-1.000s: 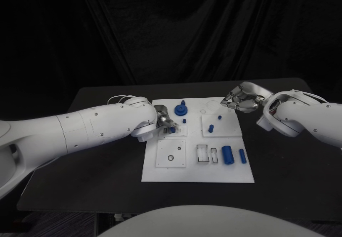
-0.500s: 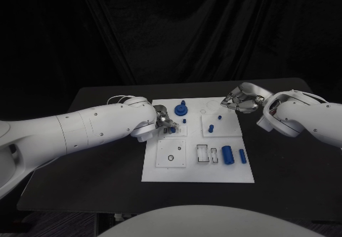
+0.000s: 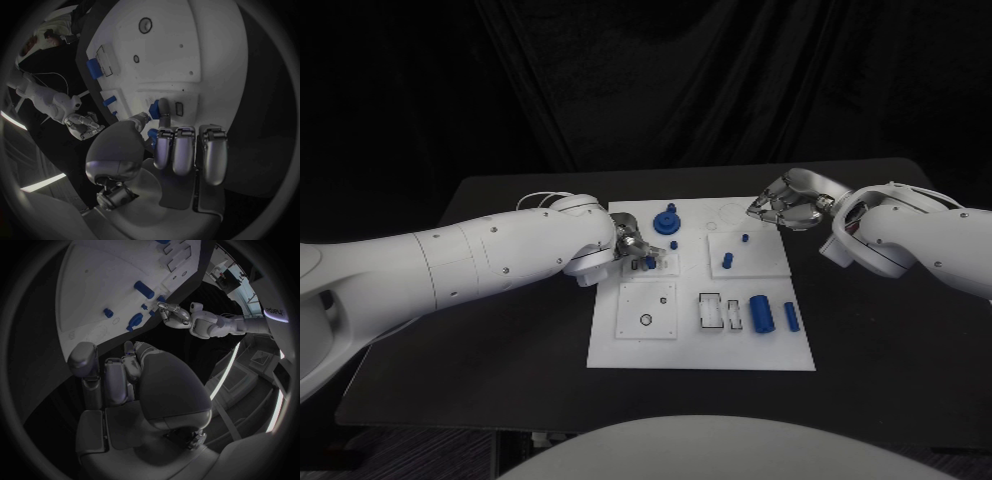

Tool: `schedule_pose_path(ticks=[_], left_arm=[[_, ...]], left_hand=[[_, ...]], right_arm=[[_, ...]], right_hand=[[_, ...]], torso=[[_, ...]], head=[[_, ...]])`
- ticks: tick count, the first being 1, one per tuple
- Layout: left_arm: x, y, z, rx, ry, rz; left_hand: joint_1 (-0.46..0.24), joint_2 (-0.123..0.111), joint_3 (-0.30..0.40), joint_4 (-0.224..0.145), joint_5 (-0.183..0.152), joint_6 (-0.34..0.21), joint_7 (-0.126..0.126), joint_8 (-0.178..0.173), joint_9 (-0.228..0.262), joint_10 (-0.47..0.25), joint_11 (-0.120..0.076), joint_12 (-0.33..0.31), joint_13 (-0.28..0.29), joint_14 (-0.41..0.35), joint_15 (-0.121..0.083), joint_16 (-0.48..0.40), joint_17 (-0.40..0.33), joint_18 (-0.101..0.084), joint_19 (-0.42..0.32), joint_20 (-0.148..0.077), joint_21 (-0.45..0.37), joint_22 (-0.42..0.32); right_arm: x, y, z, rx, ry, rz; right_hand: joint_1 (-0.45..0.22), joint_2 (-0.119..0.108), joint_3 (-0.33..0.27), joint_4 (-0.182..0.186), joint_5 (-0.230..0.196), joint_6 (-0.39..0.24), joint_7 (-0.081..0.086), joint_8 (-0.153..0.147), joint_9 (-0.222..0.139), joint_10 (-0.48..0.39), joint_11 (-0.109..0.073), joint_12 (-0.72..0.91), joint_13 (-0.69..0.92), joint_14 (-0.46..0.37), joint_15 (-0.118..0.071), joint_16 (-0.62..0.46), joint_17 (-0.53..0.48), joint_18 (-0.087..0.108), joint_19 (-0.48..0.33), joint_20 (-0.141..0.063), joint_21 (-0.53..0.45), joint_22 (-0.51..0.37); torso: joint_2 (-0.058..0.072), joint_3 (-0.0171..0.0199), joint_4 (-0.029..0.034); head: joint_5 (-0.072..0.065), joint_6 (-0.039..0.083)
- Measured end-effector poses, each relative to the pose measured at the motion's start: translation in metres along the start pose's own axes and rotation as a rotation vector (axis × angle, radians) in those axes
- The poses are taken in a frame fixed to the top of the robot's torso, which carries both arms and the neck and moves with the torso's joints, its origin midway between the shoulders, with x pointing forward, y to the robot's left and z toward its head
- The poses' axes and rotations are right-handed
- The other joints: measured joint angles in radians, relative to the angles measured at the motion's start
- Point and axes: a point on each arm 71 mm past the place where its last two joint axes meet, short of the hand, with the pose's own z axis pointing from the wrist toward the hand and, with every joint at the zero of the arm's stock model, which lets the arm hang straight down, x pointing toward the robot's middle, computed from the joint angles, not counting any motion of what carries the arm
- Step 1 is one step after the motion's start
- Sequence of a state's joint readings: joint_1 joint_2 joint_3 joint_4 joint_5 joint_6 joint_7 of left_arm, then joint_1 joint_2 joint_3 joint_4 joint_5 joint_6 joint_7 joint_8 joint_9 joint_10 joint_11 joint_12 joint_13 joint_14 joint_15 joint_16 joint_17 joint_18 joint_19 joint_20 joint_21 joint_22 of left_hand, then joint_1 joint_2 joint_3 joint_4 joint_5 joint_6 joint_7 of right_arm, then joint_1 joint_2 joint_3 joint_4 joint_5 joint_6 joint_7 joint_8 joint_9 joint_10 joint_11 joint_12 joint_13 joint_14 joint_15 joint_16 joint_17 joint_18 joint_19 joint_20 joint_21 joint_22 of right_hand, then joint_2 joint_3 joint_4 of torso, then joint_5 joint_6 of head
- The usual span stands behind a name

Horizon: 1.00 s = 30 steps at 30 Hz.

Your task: Assemble the parts on the task board

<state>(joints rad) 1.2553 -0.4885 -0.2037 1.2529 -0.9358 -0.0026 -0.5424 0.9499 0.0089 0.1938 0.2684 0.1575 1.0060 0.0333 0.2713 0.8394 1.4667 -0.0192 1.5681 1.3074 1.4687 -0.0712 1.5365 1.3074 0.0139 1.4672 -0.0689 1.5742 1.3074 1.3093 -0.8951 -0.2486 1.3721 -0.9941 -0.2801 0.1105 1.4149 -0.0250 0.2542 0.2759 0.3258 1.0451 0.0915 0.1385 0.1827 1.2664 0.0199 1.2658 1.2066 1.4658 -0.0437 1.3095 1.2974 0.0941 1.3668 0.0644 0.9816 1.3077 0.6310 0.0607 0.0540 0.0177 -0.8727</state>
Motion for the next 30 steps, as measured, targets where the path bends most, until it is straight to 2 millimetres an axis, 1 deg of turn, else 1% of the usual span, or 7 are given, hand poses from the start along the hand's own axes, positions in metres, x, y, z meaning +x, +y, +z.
schedule_pose_path(ticks=[3, 6, 8, 12, 17, 19, 30], left_arm=[[0.000, 0.001, 0.000, -0.002, 0.001, 0.001], [-0.001, 0.002, 0.001, -0.006, 0.002, 0.002], [-0.001, 0.004, 0.001, -0.010, 0.003, 0.002], [-0.001, 0.006, 0.001, -0.014, 0.002, 0.000], [0.000, 0.008, 0.001, -0.016, -0.003, -0.005], [0.000, 0.009, 0.000, -0.016, -0.005, -0.007], [-0.001, 0.016, -0.002, -0.016, -0.020, -0.021]], left_hand=[[0.015, 0.015, -0.026, 0.006, 0.000, -0.015, 0.008, 0.060, 0.080, -0.003, -0.004, 0.000, 0.000, 0.000, 0.000, 0.000, 0.000, 0.000, 0.000, 0.000, 0.000, 0.000], [0.029, 0.029, -0.057, 0.012, 0.000, -0.044, -0.002, 0.137, 0.186, -0.002, -0.014, 0.000, 0.000, -0.002, -0.009, 0.000, 0.000, 0.000, 0.000, -0.001, 0.000, 0.000], [0.038, 0.038, -0.076, 0.015, 0.000, -0.056, -0.011, 0.200, 0.268, 0.001, -0.021, 0.000, 0.000, -0.001, -0.016, 0.000, 0.000, 0.000, -0.001, -0.010, 0.000, 0.000], [0.043, 0.043, -0.102, 0.018, 0.005, -0.072, -0.021, 0.281, 0.374, 0.001, -0.031, 0.000, 0.000, -0.002, -0.021, 0.000, 0.000, 0.000, -0.002, -0.017, 0.000, 0.000], [0.039, 0.047, -0.111, 0.020, 0.005, -0.074, -0.022, 0.313, 0.412, -0.002, -0.034, 0.000, 0.000, -0.002, -0.027, 0.000, 0.000, 0.000, -0.002, -0.017, 0.000, 0.000], [0.038, 0.049, -0.112, 0.021, 0.005, -0.079, -0.028, 0.313, 0.416, -0.002, -0.034, 0.000, 0.000, -0.002, -0.027, 0.000, 0.000, 0.000, -0.002, -0.017, 0.000, 0.000], [0.039, 0.063, -0.122, 0.017, 0.020, -0.101, -0.024, 0.301, 0.422, -0.002, -0.034, 0.000, 0.000, -0.002, -0.027, 0.005, 0.000, 0.000, -0.002, -0.024, 0.000, 0.000]], right_arm=[[0.000, 0.000, 0.000, 0.002, 0.002, 0.000], [0.000, 0.000, 0.000, 0.004, 0.005, 0.000], [0.000, -0.001, 0.000, 0.005, 0.007, 0.000], [0.000, -0.001, 0.000, 0.007, 0.009, 0.001], [0.001, -0.001, 0.000, 0.009, 0.012, 0.001], [0.001, -0.001, 0.000, 0.009, 0.013, 0.001], [0.001, -0.001, 0.000, 0.012, 0.017, 0.002]], right_hand=[[0.000, 0.000, 0.000, 0.000, 0.003, 0.000, 0.000, 0.000, 0.000, 0.000, 0.000, 0.000, -0.001, 0.000, 0.000, 0.000, -0.001, 0.000, 0.000, 0.000, 0.000, 0.000], [0.003, -0.003, 0.000, 0.000, 0.003, 0.000, 0.000, 0.000, 0.000, -0.002, -0.002, -0.004, -0.003, 0.000, 0.000, -0.005, -0.003, 0.000, 0.000, 0.000, -0.004, 0.000], [0.004, -0.004, 0.003, -0.003, 0.003, 0.000, 0.000, 0.000, 0.001, -0.004, -0.004, -0.004, -0.004, 0.000, 0.000, -0.005, -0.004, 0.000, 0.000, 0.000, -0.006, 0.000], [0.004, -0.004, 0.003, -0.003, 0.003, 0.000, 0.000, 0.000, 0.001, -0.004, -0.004, -0.004, -0.004, 0.000, 0.000, -0.005, -0.004, 0.000, 0.000, 0.000, -0.006, 0.000], [0.004, -0.004, 0.004, -0.001, 0.007, 0.000, 0.000, 0.000, 0.001, -0.004, -0.004, -0.004, -0.004, 0.000, 0.000, -0.005, -0.005, 0.001, -0.002, -0.002, -0.008, 0.000], [0.004, -0.004, 0.005, 0.000, 0.011, 0.000, 0.000, 0.000, 0.001, -0.004, -0.004, -0.004, -0.005, 0.000, 0.000, -0.005, -0.006, 0.016, -0.004, -0.004, -0.012, 0.000], [0.004, -0.004, 0.005, 0.000, 0.011, 0.000, 0.000, 0.000, 0.001, -0.004, -0.003, -0.004, -0.006, 0.000, 0.000, -0.006, -0.007, 0.016, -0.004, -0.004, -0.013, 0.000]], torso=[[0.000, 0.0000, 0.0000], [0.000, 0.0000, 0.0000], [0.000, -0.0001, 0.0000], [0.000, -0.0002, 0.0000], [0.000, -0.0003, 0.0001], [0.000, -0.0002, 0.0000], [0.000, -0.0003, 0.0000]], head=[[0.000, 0.000], [0.000, 0.000], [0.001, 0.000], [0.001, 0.000], [0.002, 0.000], [0.003, 0.000], [0.000, 0.000]])
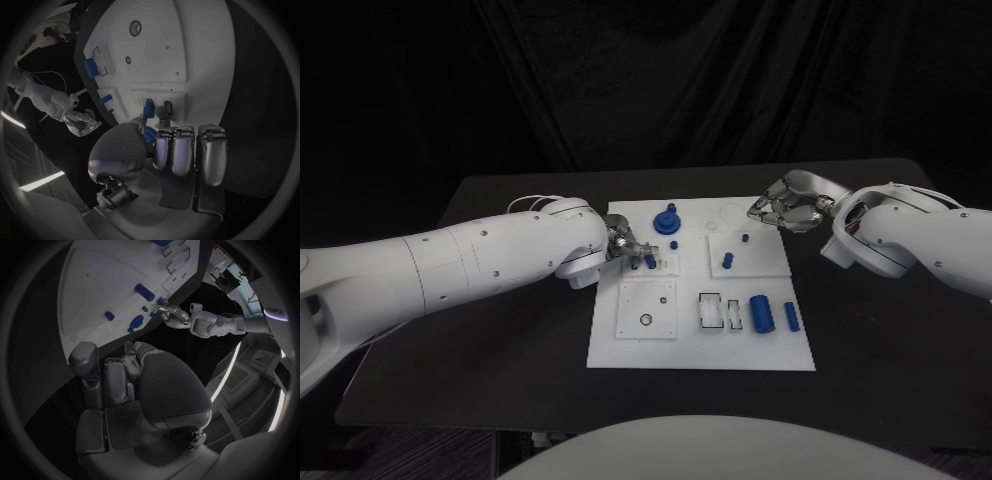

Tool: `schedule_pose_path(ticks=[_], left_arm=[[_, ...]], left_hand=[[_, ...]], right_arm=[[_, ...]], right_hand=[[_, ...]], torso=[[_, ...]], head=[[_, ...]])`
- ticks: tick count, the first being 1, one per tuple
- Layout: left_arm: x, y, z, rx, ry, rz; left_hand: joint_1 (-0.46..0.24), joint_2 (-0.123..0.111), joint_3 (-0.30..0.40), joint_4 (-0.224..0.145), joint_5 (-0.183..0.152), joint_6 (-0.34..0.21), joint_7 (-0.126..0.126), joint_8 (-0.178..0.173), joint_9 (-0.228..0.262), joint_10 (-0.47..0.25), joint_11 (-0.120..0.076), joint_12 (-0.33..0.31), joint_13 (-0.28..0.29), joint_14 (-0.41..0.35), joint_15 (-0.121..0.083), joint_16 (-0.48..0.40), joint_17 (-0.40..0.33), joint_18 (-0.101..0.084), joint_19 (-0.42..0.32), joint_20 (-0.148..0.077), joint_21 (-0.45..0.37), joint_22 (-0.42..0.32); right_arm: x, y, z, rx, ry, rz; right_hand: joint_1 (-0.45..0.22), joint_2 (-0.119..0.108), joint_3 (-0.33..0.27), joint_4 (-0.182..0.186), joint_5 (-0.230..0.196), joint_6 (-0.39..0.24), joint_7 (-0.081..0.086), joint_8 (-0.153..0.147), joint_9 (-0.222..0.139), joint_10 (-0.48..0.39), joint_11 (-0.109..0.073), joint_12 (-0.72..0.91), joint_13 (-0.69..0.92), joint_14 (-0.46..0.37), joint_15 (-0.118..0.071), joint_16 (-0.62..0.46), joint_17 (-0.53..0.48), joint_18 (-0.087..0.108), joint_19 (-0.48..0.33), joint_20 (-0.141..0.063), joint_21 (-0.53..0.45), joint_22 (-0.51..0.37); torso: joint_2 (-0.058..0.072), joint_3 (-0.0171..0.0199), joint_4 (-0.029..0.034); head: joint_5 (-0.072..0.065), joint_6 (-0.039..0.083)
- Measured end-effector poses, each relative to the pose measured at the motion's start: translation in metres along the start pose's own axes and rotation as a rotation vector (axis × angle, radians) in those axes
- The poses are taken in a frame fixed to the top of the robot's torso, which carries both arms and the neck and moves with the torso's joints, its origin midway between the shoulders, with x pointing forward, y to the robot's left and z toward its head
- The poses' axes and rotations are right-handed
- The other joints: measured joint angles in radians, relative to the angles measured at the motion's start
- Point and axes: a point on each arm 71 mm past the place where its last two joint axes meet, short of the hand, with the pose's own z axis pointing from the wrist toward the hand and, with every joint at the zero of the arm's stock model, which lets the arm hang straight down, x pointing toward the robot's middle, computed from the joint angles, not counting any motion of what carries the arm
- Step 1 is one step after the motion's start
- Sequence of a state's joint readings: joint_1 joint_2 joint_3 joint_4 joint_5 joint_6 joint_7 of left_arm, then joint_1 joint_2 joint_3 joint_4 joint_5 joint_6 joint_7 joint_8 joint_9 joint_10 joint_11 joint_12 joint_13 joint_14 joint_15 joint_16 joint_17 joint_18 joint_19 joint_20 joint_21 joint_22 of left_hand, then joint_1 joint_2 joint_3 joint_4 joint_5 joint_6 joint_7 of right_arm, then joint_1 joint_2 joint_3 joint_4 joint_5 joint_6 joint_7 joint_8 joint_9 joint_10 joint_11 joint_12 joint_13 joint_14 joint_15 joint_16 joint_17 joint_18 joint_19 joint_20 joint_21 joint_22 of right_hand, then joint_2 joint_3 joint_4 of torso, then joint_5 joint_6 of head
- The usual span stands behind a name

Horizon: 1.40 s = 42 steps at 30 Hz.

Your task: Assemble the parts on the task board

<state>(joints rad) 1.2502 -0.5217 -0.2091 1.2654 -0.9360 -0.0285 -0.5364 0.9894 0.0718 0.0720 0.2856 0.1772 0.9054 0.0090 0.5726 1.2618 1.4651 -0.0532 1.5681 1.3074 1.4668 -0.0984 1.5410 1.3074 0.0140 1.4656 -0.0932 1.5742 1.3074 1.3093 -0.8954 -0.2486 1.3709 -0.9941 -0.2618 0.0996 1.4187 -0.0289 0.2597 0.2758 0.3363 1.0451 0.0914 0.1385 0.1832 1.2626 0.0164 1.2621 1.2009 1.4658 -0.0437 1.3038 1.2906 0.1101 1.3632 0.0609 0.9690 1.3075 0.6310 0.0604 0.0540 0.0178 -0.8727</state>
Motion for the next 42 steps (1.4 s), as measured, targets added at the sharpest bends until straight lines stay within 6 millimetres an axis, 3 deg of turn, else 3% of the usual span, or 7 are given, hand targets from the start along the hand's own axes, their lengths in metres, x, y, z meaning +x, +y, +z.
schedule_pose_path(ticks=[6, 9, 13, 17, 22, 28, 42], left_arm=[[0.001, 0.002, -0.002, 0.025, -0.012, -0.011], [0.002, 0.001, -0.005, 0.052, -0.026, -0.022], [0.003, -0.001, -0.011, 0.087, -0.043, -0.034], [-0.008, -0.005, -0.015, 0.101, -0.069, -0.033], [-0.024, -0.008, -0.018, 0.091, -0.086, -0.021], [-0.027, -0.010, -0.014, 0.056, -0.038, 0.019], [-0.025, -0.005, -0.016, 0.034, 0.011, 0.047]], left_hand=[[0.000, 0.000, -0.003, 0.003, 0.000, -0.009, 0.009, -0.015, -0.005, 0.000, 0.000, 0.000, 0.000, 0.000, 0.000, 0.000, 0.000, 0.000, 0.000, 0.000, 0.000, 0.000], [0.022, -0.007, -0.007, -0.002, 0.017, -0.012, 0.005, -0.031, -0.013, 0.000, 0.000, 0.000, 0.000, 0.000, 0.000, 0.000, 0.000, 0.000, 0.000, 0.000, 0.000, 0.000], [0.064, -0.013, -0.010, -0.004, 0.052, -0.016, 0.009, -0.063, -0.034, 0.000, 0.000, 0.000, 0.000, 0.000, 0.000, 0.000, 0.000, 0.000, 0.000, 0.000, 0.000, 0.000], [0.082, -0.011, -0.010, -0.004, 0.055, -0.029, 0.022, -0.102, -0.059, 0.003, 0.005, 0.000, 0.000, 0.000, 0.000, 0.000, 0.000, 0.000, 0.000, 0.000, 0.000, 0.000], [0.093, 0.000, -0.014, 0.000, 0.055, -0.039, 0.032, -0.157, -0.102, 0.000, 0.018, 0.000, 0.000, 0.001, 0.014, 0.000, 0.000, 0.000, 0.001, 0.010, 0.000, 0.000], [0.111, 0.003, -0.011, -0.003, 0.062, -0.032, 0.039, -0.204, -0.154, 0.004, 0.022, 0.000, 0.000, 0.000, 0.018, 0.000, 0.000, 0.000, 0.002, 0.017, 0.000, 0.000], [0.134, 0.006, -0.005, -0.009, 0.057, -0.008, 0.038, -0.227, -0.190, 0.004, 0.022, 0.000, 0.000, 0.000, 0.018, 0.000, 0.000, 0.000, -0.002, 0.020, 0.000, 0.000]], right_arm=[[0.000, 0.000, 0.000, 0.002, 0.002, 0.000], [0.000, 0.000, 0.000, 0.003, 0.002, 0.000], [0.000, -0.001, -0.001, 0.005, 0.003, 0.000], [0.000, -0.001, -0.001, 0.006, 0.003, 0.000], [0.000, -0.002, -0.001, 0.007, 0.003, 0.000], [0.000, -0.002, -0.001, 0.008, 0.004, 0.000], [0.001, -0.001, -0.001, 0.004, 0.005, 0.002]], right_hand=[[0.004, 0.004, 0.000, 0.000, 0.000, 0.000, 0.000, 0.000, 0.001, -0.003, 0.003, 0.000, -0.001, 0.000, 0.000, -0.007, -0.002, 0.000, 0.000, 0.000, -0.003, 0.000], [0.004, 0.004, 0.000, 0.000, 0.000, 0.000, 0.000, 0.000, 0.001, -0.003, 0.003, -0.004, -0.003, 0.000, 0.000, -0.007, -0.003, 0.000, 0.000, 0.000, -0.003, 0.000], [0.004, 0.004, 0.000, 0.000, 0.000, 0.000, 0.000, 0.000, 0.001, -0.003, 0.003, -0.004, -0.003, 0.000, 0.000, -0.007, -0.003, 0.000, 0.000, 0.000, -0.003, 0.000], [0.004, 0.004, 0.000, 0.000, 0.000, 0.000, 0.000, 0.000, 0.001, -0.003, 0.003, -0.004, -0.003, 0.000, 0.000, -0.007, -0.003, 0.000, 0.000, 0.000, -0.003, 0.000], [0.004, 0.004, 0.000, 0.000, 0.000, 0.000, 0.000, 0.000, 0.001, -0.003, 0.003, -0.004, -0.003, 0.000, 0.000, -0.007, -0.003, 0.000, 0.000, 0.000, -0.007, 0.000], [0.004, 0.004, 0.000, 0.000, 0.000, 0.000, 0.000, 0.000, 0.001, -0.003, 0.003, -0.004, -0.003, 0.000, 0.000, -0.007, -0.005, 0.000, 0.000, 0.000, -0.007, 0.000], [0.011, -0.003, 0.003, -0.003, 0.004, 0.000, 0.000, -0.002, 0.001, -0.006, 0.001, -0.008, -0.008, 0.000, 0.000, -0.008, -0.007, 0.000, -0.004, 0.004, -0.012, 0.000]], torso=[[0.000, 0.0000, 0.0000], [0.000, 0.0000, -0.0001], [0.000, -0.0001, -0.0001], [0.000, -0.0002, -0.0001], [0.000, -0.0002, -0.0001], [-0.001, -0.0001, -0.0002], [0.000, 0.0003, -0.0005]], head=[[0.003, 0.000], [0.003, 0.000], [0.001, 0.000], [0.001, 0.000], [0.001, 0.000], [-0.007, 0.000], [-0.009, 0.000]])
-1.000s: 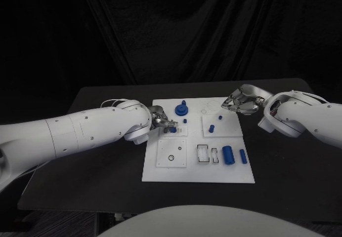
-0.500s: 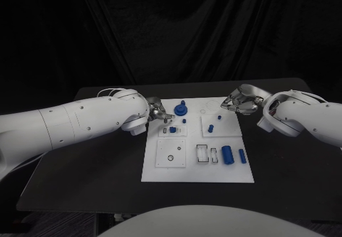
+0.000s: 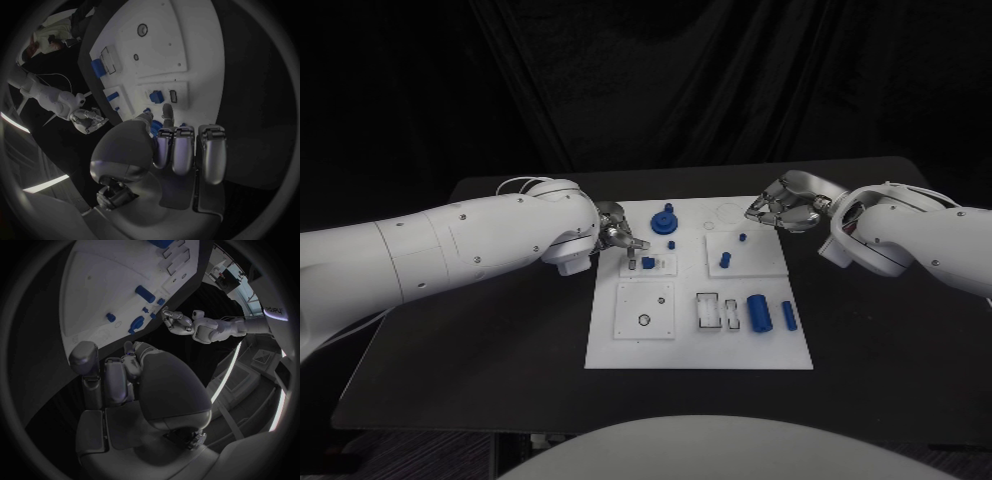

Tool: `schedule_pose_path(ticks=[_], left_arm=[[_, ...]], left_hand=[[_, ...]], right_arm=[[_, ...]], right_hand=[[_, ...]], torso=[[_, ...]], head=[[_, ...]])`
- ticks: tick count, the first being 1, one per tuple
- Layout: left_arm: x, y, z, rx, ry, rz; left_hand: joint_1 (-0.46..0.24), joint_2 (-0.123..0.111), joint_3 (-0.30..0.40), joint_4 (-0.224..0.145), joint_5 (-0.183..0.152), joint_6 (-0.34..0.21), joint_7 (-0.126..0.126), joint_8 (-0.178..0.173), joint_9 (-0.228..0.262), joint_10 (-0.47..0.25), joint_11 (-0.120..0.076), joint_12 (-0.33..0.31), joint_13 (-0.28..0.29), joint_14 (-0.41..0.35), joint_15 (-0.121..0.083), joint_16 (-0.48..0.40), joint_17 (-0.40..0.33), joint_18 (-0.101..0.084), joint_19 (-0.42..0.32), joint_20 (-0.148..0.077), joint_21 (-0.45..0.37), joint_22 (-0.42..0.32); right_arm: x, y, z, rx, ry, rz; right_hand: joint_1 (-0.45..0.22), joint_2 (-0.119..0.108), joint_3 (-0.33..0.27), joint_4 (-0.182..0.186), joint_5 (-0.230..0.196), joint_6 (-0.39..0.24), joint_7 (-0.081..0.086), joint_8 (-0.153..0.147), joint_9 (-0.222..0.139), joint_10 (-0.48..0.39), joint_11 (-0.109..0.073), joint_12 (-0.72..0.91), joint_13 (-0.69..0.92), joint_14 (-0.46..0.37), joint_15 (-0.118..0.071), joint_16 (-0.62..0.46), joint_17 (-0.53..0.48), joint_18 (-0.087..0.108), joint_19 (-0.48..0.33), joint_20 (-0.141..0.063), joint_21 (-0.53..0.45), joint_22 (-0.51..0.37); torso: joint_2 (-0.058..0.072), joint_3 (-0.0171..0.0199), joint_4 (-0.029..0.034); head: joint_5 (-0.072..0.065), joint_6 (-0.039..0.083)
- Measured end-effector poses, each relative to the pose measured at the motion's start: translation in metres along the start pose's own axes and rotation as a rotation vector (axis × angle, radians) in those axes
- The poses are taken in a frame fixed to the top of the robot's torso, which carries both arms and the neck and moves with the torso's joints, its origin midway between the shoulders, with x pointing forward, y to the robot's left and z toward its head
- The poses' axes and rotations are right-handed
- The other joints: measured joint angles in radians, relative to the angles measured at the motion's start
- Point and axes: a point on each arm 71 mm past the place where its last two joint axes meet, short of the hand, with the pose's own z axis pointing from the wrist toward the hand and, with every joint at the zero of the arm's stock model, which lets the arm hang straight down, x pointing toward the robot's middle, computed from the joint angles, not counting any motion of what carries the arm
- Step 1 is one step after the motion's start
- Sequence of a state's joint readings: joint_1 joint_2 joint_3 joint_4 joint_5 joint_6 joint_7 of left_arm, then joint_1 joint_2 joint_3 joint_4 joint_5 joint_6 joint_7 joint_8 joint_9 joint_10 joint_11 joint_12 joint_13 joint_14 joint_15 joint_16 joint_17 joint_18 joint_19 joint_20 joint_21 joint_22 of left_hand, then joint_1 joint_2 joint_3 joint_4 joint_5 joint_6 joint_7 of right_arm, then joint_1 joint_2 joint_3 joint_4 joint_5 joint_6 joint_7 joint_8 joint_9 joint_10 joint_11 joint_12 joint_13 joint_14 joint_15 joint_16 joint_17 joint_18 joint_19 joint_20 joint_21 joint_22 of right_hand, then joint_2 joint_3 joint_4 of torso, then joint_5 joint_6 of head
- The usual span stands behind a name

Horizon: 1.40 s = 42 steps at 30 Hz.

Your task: Assemble the parts on the task board

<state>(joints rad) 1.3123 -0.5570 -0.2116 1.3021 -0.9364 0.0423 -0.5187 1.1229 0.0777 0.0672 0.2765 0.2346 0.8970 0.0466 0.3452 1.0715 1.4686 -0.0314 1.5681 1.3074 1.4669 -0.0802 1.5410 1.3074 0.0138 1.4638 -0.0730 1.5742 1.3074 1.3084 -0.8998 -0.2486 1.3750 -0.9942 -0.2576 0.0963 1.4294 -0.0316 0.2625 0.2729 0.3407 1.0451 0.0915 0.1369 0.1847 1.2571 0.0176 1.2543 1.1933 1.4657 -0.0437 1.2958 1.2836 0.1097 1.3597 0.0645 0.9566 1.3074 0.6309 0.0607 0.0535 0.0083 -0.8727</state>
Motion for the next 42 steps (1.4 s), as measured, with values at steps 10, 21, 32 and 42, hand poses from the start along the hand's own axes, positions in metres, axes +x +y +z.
schedule_pose_path(ticks=[10, 21, 32, 42], left_arm=[[-0.009, 0.034, -0.021, 0.084, -0.101, -0.131], [0.005, 0.066, -0.037, 0.217, -0.101, -0.412], [0.009, 0.085, -0.040, 0.254, -0.112, -0.541], [0.013, 0.091, -0.040, 0.261, -0.105, -0.583]], left_hand=[[0.050, 0.009, 0.059, -0.073, -0.175, -0.017, 0.001, 0.008, 0.010, 0.000, 0.000, 0.000, 0.000, 0.000, 0.000, 0.004, 0.000, 0.000, 0.000, 0.000, 0.000, 0.000], [0.026, -0.008, 0.107, -0.143, -0.182, -0.052, 0.012, 0.024, 0.015, -0.001, 0.009, 0.000, 0.000, 0.000, 0.007, 0.013, 0.000, 0.000, 0.004, 0.004, 0.000, 0.000], [-0.037, 0.015, 0.261, -0.268, -0.182, -0.059, 0.005, 0.032, -0.010, -0.001, 0.009, 0.000, 0.000, 0.000, 0.007, 0.013, 0.000, 0.000, 0.000, 0.007, 0.000, 0.000], [-0.180, -0.015, 0.498, -0.395, -0.163, -0.073, 0.006, 0.074, -0.028, -0.002, 0.009, 0.000, 0.000, 0.000, 0.007, 0.013, 0.000, 0.000, 0.004, 0.011, 0.000, 0.000]], right_arm=[[0.010, 0.030, 0.000, -0.106, -0.064, -0.091], [0.041, 0.093, 0.013, -0.277, -0.138, -0.297], [0.082, 0.127, 0.040, -0.291, -0.113, -0.402], [0.102, 0.135, 0.053, -0.266, -0.073, -0.440]], right_hand=[[0.032, -0.067, -0.014, -0.025, -0.047, -0.026, 0.018, -0.019, -0.002, 0.015, 0.012, 0.014, 0.013, 0.000, 0.000, 0.013, 0.014, 0.000, 0.010, 0.002, 0.028, 0.000], [0.018, -0.103, -0.033, -0.036, -0.035, -0.031, 0.020, -0.032, -0.006, 0.183, 0.004, 0.173, 0.115, 0.000, 0.000, 0.150, 0.024, -0.024, 0.102, -0.006, 0.266, 0.001], [-0.006, -0.113, -0.058, -0.041, -0.070, -0.054, 0.025, -0.054, -0.014, 0.206, 0.006, 0.306, 0.115, 0.000, 0.000, 0.197, 0.024, -0.041, 0.102, -0.005, 0.366, 0.001], [-0.029, -0.119, -0.084, -0.038, -0.114, -0.061, 0.025, -0.058, -0.015, 0.210, 0.009, 0.311, 0.115, 0.000, 0.000, 0.223, 0.024, -0.056, 0.106, -0.002, 0.409, 0.000]], torso=[[0.000, -0.0004, 0.0003], [0.000, -0.0016, 0.0005], [0.001, -0.0063, 0.0035], [0.004, -0.0267, 0.0109]], head=[[0.002, 0.000], [0.024, 0.000], [0.020, 0.000], [0.005, 0.000]])
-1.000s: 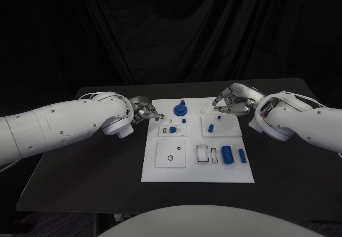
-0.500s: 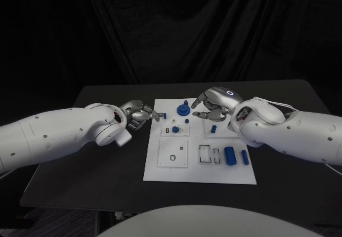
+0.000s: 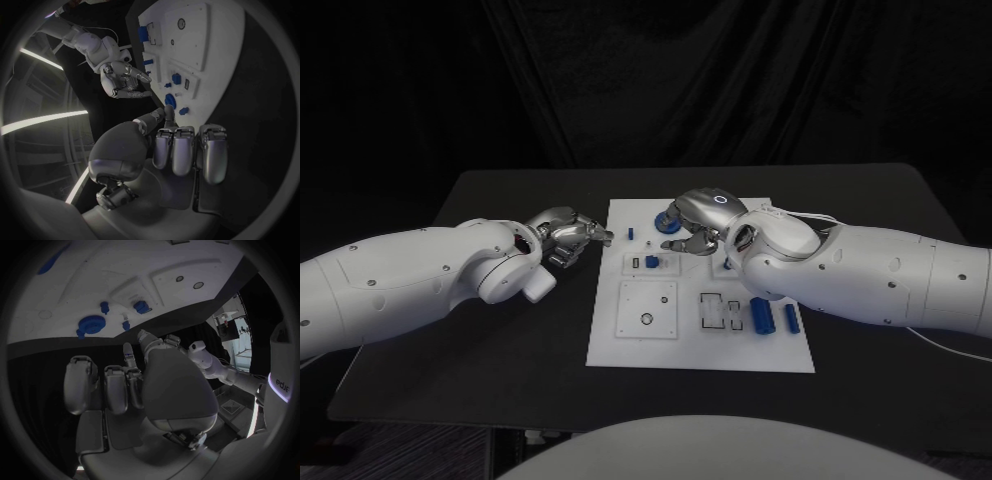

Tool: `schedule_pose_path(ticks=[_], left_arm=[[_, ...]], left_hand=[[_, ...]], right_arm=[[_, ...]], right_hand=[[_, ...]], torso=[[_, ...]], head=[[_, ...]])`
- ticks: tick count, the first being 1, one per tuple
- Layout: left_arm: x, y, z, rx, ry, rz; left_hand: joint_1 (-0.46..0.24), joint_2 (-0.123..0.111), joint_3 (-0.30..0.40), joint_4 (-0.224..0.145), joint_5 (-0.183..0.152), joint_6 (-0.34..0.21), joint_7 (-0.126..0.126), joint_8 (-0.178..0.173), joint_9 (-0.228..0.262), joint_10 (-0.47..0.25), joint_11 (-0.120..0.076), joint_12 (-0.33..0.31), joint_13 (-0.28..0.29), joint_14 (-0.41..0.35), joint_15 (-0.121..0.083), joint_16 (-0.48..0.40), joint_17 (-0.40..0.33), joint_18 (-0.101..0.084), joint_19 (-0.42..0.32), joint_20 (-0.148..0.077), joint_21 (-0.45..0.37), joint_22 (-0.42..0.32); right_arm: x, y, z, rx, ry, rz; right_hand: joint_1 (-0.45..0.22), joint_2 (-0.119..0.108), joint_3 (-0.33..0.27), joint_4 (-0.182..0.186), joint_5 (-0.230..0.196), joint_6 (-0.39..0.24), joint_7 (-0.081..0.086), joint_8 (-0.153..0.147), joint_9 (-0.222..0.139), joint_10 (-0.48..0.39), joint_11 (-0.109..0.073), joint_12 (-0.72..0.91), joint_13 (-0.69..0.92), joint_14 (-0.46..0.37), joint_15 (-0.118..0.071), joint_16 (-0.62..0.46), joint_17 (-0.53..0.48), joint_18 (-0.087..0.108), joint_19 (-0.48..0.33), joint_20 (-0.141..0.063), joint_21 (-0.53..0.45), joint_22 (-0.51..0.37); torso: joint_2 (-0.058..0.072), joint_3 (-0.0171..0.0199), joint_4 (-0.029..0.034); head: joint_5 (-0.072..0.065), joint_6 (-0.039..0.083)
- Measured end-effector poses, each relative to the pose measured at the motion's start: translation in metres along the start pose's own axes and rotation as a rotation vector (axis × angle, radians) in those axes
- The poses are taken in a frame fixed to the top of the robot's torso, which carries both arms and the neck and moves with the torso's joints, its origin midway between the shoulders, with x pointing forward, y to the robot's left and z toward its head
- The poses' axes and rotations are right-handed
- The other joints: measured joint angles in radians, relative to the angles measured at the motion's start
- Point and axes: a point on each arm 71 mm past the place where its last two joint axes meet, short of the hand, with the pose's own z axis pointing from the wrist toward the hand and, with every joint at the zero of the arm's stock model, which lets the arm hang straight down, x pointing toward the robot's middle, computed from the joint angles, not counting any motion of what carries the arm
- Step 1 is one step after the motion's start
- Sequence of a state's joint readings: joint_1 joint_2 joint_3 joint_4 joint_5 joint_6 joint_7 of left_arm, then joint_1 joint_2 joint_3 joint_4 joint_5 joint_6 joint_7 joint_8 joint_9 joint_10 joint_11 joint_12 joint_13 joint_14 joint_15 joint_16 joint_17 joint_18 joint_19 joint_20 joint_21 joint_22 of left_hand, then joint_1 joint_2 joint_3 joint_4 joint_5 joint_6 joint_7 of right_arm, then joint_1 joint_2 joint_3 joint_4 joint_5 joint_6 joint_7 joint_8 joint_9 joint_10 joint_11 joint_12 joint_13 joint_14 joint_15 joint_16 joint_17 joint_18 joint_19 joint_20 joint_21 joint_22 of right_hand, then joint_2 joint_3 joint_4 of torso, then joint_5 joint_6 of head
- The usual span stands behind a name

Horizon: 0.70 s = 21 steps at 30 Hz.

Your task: Assemble the parts on the task board

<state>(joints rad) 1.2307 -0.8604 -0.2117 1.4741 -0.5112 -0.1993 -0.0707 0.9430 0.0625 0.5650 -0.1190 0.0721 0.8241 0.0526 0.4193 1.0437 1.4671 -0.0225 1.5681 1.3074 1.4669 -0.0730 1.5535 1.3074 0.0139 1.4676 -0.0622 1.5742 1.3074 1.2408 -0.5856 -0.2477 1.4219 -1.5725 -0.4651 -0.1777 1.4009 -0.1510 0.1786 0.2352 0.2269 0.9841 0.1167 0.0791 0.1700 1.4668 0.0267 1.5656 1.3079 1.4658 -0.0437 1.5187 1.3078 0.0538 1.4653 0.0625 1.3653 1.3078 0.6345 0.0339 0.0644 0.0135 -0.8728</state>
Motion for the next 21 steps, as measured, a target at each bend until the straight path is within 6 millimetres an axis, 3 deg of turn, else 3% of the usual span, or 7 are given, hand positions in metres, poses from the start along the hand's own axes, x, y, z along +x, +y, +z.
schedule_pose_path(ticks=[4, 10, 14, 21], left_arm=[[0.001, 0.003, 0.000, -0.001, 0.002, -0.010], [0.001, 0.005, -0.001, 0.000, 0.001, -0.017], [0.001, 0.007, -0.002, -0.002, 0.002, -0.021], [0.001, 0.008, -0.002, -0.002, 0.001, -0.023]], left_hand=[[-0.005, 0.005, 0.008, -0.008, 0.000, -0.001, -0.001, 0.000, -0.001, 0.000, 0.000, 0.000, 0.000, 0.000, 0.000, 0.000, 0.000, 0.000, 0.000, 0.000, 0.000, 0.000], [-0.009, 0.001, 0.014, -0.008, 0.005, -0.001, -0.001, 0.004, -0.001, 0.000, 0.000, 0.000, 0.000, 0.000, 0.000, -0.001, 0.000, 0.000, 0.000, 0.000, 0.000, 0.000], [-0.009, 0.001, 0.016, -0.011, 0.005, -0.001, -0.001, 0.004, -0.001, 0.000, 0.000, 0.000, 0.000, 0.000, 0.000, -0.001, 0.000, 0.000, 0.000, 0.000, 0.000, 0.000], [-0.020, -0.002, 0.021, -0.015, 0.010, -0.001, -0.001, 0.008, -0.001, 0.000, 0.000, 0.000, 0.000, 0.000, 0.000, -0.001, 0.000, 0.000, 0.000, 0.000, 0.000, 0.000]], right_arm=[[0.008, 0.003, 0.003, 0.006, 0.022, -0.005], [0.017, 0.005, 0.004, 0.009, 0.053, -0.007], [0.022, 0.006, 0.005, 0.011, 0.072, -0.010], [0.027, 0.008, 0.007, 0.008, 0.096, -0.008]], right_hand=[[-0.009, -0.001, -0.009, 0.004, -0.012, -0.013, 0.002, -0.003, -0.001, 0.000, 0.000, 0.000, 0.000, 0.000, 0.000, 0.000, 0.000, 0.000, 0.000, 0.000, 0.008, 0.000], [-0.013, 0.002, -0.016, 0.010, -0.034, -0.013, 0.002, -0.004, -0.001, -0.004, 0.004, 0.000, 0.000, 0.000, 0.000, 0.007, 0.000, 0.000, 0.000, 0.000, 0.012, 0.000], [-0.013, 0.002, -0.016, 0.010, -0.034, -0.013, 0.002, -0.004, -0.001, -0.004, 0.004, 0.000, 0.000, 0.000, 0.000, 0.007, 0.000, 0.000, 0.000, 0.000, 0.012, 0.000], [-0.013, 0.002, -0.017, 0.009, -0.020, -0.014, 0.004, -0.004, -0.001, -0.004, 0.004, 0.000, 0.000, 0.000, 0.000, 0.007, 0.000, 0.000, 0.000, 0.000, 0.016, 0.000]], torso=[[0.003, -0.0082, 0.0020], [0.006, -0.0169, 0.0030], [0.006, -0.0199, 0.0030], [0.006, -0.0202, 0.0032]], head=[[-0.003, 0.000], [0.002, 0.000], [0.004, 0.000], [0.003, 0.000]])
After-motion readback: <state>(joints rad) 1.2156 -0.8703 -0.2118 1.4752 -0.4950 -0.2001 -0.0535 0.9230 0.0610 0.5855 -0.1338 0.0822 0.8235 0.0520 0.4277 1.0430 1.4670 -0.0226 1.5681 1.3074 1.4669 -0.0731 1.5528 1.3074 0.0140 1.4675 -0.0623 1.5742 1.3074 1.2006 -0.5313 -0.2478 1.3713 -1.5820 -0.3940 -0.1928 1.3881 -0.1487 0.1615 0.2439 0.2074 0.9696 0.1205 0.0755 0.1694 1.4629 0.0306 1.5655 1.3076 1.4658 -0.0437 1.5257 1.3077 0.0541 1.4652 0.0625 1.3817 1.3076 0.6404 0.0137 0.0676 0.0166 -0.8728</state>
